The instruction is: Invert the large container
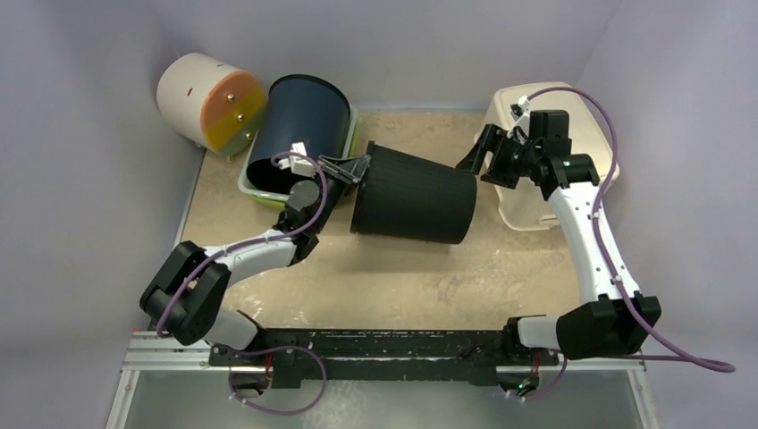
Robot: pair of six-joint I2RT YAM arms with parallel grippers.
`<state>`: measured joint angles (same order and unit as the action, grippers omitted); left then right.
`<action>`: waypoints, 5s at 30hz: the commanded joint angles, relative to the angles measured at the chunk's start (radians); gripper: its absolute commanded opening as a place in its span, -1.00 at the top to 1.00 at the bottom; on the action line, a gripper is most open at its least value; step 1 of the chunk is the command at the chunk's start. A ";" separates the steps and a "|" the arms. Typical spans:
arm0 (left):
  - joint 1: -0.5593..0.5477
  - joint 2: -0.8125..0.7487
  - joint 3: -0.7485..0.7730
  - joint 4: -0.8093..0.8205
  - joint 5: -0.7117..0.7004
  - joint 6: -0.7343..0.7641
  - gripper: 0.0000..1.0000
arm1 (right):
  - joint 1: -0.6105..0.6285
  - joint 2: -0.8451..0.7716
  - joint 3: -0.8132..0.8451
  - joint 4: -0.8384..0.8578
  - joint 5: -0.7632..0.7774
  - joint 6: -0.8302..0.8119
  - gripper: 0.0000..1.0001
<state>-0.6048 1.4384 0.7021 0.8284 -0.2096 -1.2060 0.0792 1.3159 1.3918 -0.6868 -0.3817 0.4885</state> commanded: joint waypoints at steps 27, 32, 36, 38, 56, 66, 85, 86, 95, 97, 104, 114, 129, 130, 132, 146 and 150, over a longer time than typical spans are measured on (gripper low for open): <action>0.008 -0.268 -0.247 -0.340 -0.088 0.163 0.44 | -0.010 0.011 -0.090 0.123 -0.052 -0.017 -0.56; 0.009 -0.225 -0.206 -0.335 0.007 0.228 0.30 | -0.012 0.001 -0.102 0.116 -0.043 -0.028 -0.57; 0.008 -0.190 -0.205 -0.324 0.086 0.250 0.08 | -0.013 -0.009 -0.121 0.126 -0.047 -0.024 -0.58; 0.009 -0.187 -0.207 -0.327 0.112 0.259 -0.03 | -0.013 -0.012 -0.129 0.128 -0.048 -0.022 -0.59; 0.010 -0.282 -0.173 -0.362 0.366 0.312 -0.17 | -0.016 -0.022 -0.172 0.142 -0.057 -0.022 -0.60; 0.010 -0.337 -0.093 -0.450 0.384 0.324 -0.20 | -0.016 -0.018 -0.192 0.145 -0.064 -0.018 -0.59; 0.006 -0.270 -0.110 -0.351 0.490 0.278 -0.26 | -0.016 0.018 -0.183 0.147 -0.081 -0.019 -0.57; 0.005 -0.265 -0.113 -0.341 0.487 0.276 -0.26 | -0.016 0.019 -0.179 0.145 -0.080 -0.021 -0.58; -0.002 -0.162 -0.133 -0.151 0.517 0.182 0.58 | -0.015 0.027 -0.178 0.141 -0.073 -0.024 -0.58; -0.003 -0.157 -0.150 -0.130 0.513 0.166 1.00 | -0.016 0.026 -0.179 0.142 -0.071 -0.024 -0.59; 0.005 -0.141 -0.304 0.138 0.454 -0.007 1.00 | -0.016 0.022 -0.120 0.117 -0.015 -0.049 -0.64; 0.023 0.153 -0.394 0.894 0.353 -0.336 1.00 | -0.032 0.068 0.151 0.042 0.181 -0.146 -0.99; -0.024 0.311 -0.048 0.896 0.338 -0.343 1.00 | -0.075 0.088 0.194 0.032 0.186 -0.171 -0.98; -0.029 0.331 -0.028 0.896 0.330 -0.341 1.00 | -0.076 0.088 0.194 0.031 0.185 -0.173 -0.98; -0.039 0.358 0.018 0.897 0.313 -0.341 1.00 | -0.077 0.088 0.194 0.029 0.185 -0.175 -0.97; -0.090 0.537 0.278 0.899 0.250 -0.418 1.00 | -0.079 0.108 0.213 0.024 0.182 -0.179 -0.97; -0.095 0.580 0.191 0.899 0.218 -0.423 1.00 | -0.081 0.104 0.224 0.022 0.192 -0.183 -0.96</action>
<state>-0.6796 1.9987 0.9180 1.4967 0.0891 -1.5658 -0.0151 1.4220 1.5753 -0.6384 -0.1558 0.3019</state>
